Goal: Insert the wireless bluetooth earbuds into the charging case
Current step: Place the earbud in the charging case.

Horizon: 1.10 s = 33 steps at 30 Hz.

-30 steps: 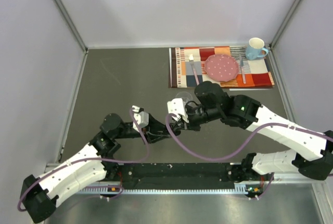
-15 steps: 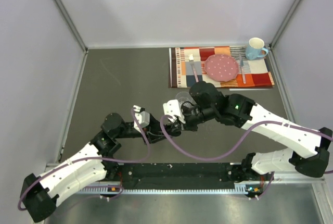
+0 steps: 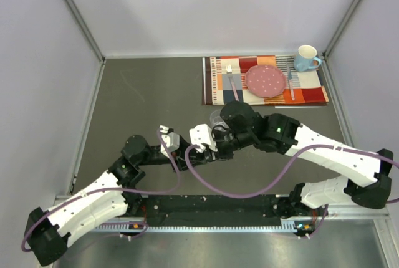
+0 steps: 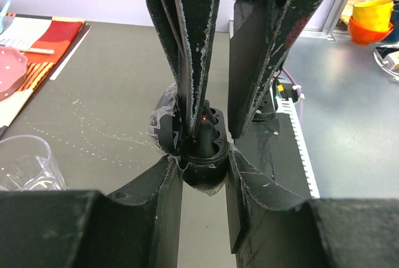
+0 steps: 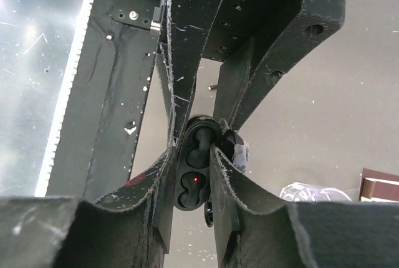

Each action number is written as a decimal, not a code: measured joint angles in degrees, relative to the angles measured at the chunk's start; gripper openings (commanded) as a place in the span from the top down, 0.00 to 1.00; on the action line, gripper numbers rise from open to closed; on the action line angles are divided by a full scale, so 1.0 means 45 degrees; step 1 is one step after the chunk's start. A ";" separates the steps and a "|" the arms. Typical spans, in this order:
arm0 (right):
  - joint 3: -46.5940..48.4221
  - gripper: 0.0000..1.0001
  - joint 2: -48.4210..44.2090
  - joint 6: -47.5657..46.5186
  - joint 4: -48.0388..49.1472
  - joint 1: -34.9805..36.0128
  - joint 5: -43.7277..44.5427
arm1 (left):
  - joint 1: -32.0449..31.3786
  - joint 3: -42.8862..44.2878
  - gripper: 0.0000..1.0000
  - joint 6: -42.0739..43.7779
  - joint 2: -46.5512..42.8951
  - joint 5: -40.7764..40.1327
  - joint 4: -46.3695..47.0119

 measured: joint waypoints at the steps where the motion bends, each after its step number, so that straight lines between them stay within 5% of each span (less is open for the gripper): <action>1: 0.0005 0.70 0.0000 -0.0010 0.0000 0.0029 0.0058 | 0.0000 0.0000 1.00 0.0005 -0.0005 -0.0053 0.0010; 17: -0.0228 0.60 -0.1564 0.0151 0.1156 0.0068 0.0559 | 0.0010 -0.0005 1.00 0.0005 -0.0214 -0.0908 0.0243; 20: -0.0801 0.49 -0.2506 0.0500 0.2195 0.0073 0.0821 | 0.0010 -0.0005 1.00 0.0010 -0.0296 -0.1161 0.0257; 27: -0.2390 0.28 -0.4017 0.3021 0.4736 0.0073 0.4075 | 0.0010 -0.0092 1.00 0.0087 -0.0661 -0.1919 0.0262; 33: -0.2701 0.23 -0.3599 0.6460 0.5183 -0.0699 0.6110 | 0.0010 -0.0136 1.00 0.0160 -0.0976 -0.2584 0.0248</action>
